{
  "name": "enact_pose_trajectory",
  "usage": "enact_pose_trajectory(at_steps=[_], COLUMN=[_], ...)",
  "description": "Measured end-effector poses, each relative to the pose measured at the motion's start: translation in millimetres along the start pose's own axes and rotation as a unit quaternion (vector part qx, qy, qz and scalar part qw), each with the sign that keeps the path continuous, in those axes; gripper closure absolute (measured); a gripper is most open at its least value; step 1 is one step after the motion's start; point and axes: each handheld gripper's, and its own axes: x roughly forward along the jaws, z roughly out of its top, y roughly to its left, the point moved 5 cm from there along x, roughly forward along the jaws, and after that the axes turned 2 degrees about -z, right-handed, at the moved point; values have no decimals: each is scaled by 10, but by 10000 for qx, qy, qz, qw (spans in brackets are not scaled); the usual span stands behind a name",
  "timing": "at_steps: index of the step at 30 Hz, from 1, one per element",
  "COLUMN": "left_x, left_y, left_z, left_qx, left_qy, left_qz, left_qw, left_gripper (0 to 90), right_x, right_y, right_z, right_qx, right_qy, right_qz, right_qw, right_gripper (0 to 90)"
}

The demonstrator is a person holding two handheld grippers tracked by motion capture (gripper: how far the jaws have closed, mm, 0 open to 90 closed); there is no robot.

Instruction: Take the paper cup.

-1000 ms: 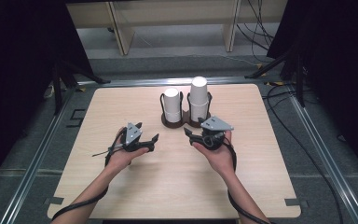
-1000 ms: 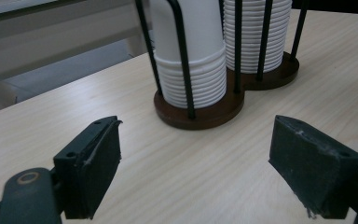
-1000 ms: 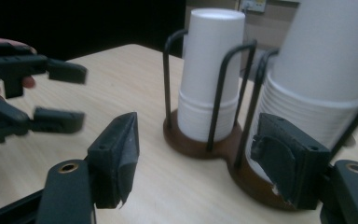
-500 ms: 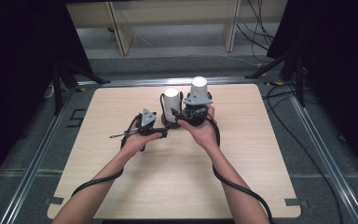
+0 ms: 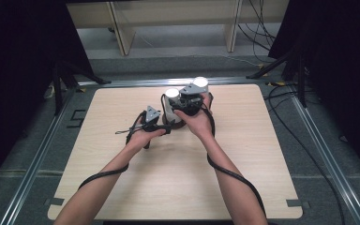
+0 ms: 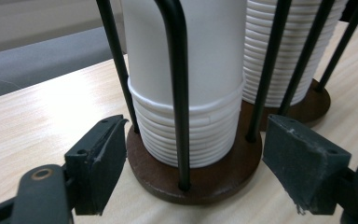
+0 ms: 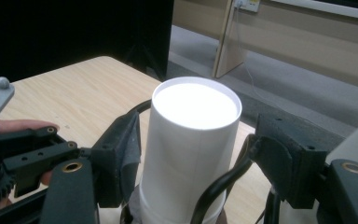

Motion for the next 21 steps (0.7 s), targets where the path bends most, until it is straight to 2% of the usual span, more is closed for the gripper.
enact_pose_trajectory(at_steps=[2,3,4,5,6,8,9,10,13,14,16,21], left_x=[28,49,54,65,65,79,88,93,104,113,115,143], left_y=[7,6,6,5,5,9,12,11,8,4,4,2], left_z=[-3,-5,-4,0,0,0,-1,-3,1,10,14,42], left_qx=[-58,-80,-90,-121,-121,-137,-134,-154,-151,-149,-138,-121], left_qy=[13,13,13,-29,-29,-30,-44,-37,-41,-67,-71,-155], left_qz=[22,15,17,20,20,56,62,84,90,96,90,83], left_qw=[10000,10000,10000,9999,9999,9999,9999,9998,9998,9998,9998,9998], left_gripper=[212,212,212,212,213,214,214,215,216,217,218,222], right_x=[54,74,79,101,101,122,139,150,171,175,185,220], right_y=[2,-6,8,12,13,19,24,45,58,48,58,62], right_z=[27,40,44,51,59,64,68,65,61,58,55,35], right_qx=[78,12,50,78,29,-22,-37,-6,41,-41,12,-51], right_qy=[9,-6,59,-7,61,37,-3,106,82,113,82,74], right_qz=[-26,-20,50,50,16,36,-32,-19,-69,-57,-57,-128], right_qw=[10000,10000,10000,10000,10000,10000,10000,9999,9999,9999,9999,9999], right_gripper=[332,335,339,339,338,339,339,336,337,338,338,339])
